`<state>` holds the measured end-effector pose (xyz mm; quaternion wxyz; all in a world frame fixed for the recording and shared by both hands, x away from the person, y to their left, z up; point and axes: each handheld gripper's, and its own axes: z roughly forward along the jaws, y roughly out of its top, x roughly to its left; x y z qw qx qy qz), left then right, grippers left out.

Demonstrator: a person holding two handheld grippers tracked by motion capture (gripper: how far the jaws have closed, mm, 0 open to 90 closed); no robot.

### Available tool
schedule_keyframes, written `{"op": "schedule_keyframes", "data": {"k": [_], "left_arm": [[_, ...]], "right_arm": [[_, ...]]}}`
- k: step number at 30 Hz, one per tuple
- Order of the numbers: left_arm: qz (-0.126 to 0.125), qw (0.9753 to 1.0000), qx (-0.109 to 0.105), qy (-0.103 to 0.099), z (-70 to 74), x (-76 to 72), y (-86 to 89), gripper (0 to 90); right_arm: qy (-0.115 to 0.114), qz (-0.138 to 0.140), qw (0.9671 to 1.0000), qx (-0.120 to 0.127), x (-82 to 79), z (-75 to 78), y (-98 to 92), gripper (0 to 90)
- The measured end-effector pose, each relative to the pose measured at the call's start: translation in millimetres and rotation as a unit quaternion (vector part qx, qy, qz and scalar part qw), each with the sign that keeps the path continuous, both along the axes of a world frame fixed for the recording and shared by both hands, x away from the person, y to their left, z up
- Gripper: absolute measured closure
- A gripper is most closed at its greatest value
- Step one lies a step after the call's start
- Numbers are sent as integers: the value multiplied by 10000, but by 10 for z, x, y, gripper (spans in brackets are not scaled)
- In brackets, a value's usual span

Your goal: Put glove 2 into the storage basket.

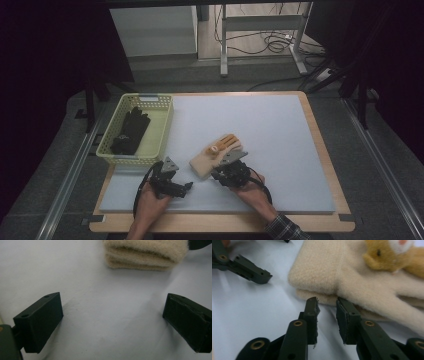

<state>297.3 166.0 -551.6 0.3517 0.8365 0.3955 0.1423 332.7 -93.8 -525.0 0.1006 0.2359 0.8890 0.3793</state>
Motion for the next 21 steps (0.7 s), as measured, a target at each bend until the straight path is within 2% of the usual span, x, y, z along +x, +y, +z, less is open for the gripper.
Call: {"op": "schedule_keyframes", "data": {"k": [13, 21], "left_arm": [[-3, 10000, 2, -3, 0, 1, 0, 30], [11, 10000, -14, -4, -1, 0, -2, 30]], "right_arm": [[-261, -222, 9994, -13, -34, 149, -284, 505], [-325, -524, 9981, 17, 21, 193, -549, 356]]}}
